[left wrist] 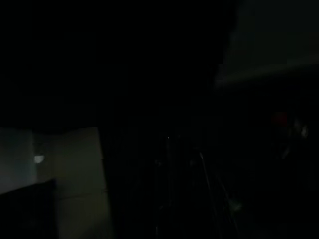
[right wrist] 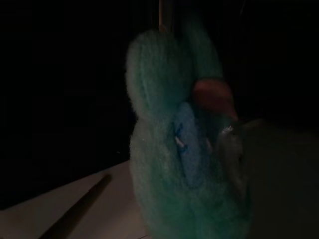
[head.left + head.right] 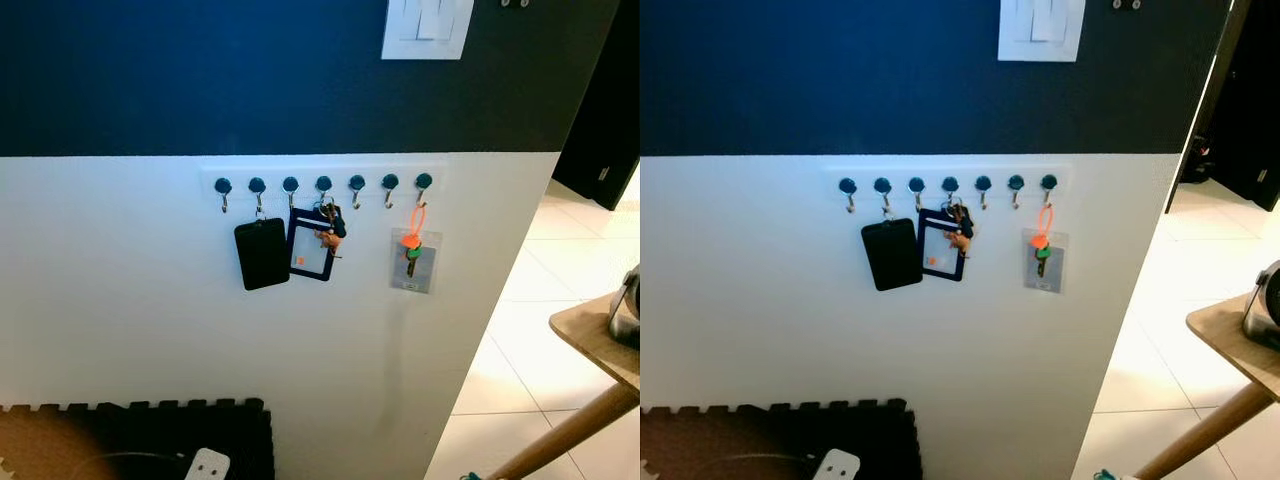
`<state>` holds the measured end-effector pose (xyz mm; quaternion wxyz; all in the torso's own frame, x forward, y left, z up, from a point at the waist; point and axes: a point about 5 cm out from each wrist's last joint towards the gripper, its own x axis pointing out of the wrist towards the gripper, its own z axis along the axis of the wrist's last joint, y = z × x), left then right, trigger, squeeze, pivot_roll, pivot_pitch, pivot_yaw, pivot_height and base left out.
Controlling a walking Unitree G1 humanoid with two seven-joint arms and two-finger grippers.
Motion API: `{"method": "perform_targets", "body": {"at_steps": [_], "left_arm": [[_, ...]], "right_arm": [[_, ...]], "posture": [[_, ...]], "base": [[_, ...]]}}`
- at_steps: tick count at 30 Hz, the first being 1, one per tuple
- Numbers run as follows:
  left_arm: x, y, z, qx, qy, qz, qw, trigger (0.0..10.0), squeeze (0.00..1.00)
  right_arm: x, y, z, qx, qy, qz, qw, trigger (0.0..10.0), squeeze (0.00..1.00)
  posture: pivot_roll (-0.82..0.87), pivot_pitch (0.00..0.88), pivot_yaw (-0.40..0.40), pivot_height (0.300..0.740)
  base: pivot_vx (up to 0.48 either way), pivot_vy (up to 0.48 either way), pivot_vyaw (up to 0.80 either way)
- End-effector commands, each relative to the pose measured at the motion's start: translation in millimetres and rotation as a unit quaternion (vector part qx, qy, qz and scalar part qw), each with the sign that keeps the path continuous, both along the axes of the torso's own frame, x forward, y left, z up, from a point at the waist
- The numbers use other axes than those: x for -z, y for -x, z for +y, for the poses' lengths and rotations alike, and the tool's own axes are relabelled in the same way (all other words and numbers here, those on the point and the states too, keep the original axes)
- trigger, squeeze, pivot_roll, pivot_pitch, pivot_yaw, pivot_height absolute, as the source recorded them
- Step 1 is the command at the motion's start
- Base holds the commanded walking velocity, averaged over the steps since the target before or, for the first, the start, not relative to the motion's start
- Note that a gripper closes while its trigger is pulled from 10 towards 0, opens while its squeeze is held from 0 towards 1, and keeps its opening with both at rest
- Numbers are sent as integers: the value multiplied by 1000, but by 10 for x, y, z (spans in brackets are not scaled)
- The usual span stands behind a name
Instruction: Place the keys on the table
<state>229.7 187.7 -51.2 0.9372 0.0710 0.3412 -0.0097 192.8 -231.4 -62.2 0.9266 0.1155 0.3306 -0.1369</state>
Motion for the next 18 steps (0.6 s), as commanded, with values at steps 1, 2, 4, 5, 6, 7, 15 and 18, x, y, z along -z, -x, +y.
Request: {"method": "perform_targets", "body": {"at_steps": [1, 2, 4, 5, 6, 7, 15, 18], "left_arm": [[12, 22, 45, -18, 28, 2, 999, 10000, 0], [13, 23, 42, -18, 38, 3, 999, 10000, 0], [37, 43, 24, -2, 47, 19, 999, 10000, 0], [43, 49, 18, 5, 42, 22, 999, 10000, 0], [46, 52, 11, 13, 36, 22, 999, 10000, 0], [46, 52, 2, 15, 38, 20, 999, 10000, 0], [26, 14, -38, 27, 43, 14, 999, 10000, 0], [20, 3, -60, 37, 45, 12, 998, 10000, 0]], "right_arm": [[18, 12, 25, 2, 1, 1, 1000, 10000, 0], [20, 12, 35, 0, 1, 1, 1000, 10000, 0], [33, 15, 67, -7, -3, 4, 1000, 10000, 0], [38, 17, 75, -8, -3, 6, 1000, 10000, 0], [45, 22, 83, -9, -3, 7, 1000, 10000, 0], [51, 29, 85, -8, -3, 10, 1000, 10000, 0], [89, 73, 99, -7, -5, 26, 1000, 10000, 0], [96, 74, 131, -15, -6, 26, 1000, 10000, 0]], "posture": [[-3, 11, 9, 740], [-3, 11, 9, 740], [-4, 7, 10, 740], [-5, 4, 10, 740], [-8, 2, 12, 740], [-8, 2, 12, 740], [-11, 1, 23, 740], [-10, 4, 28, 740]], "base": [[0, 0, 0], [0, 0, 0], [0, 0, 0], [0, 0, 0], [0, 0, 0], [0, 0, 0], [0, 0, 0], [0, 0, 0]]}}
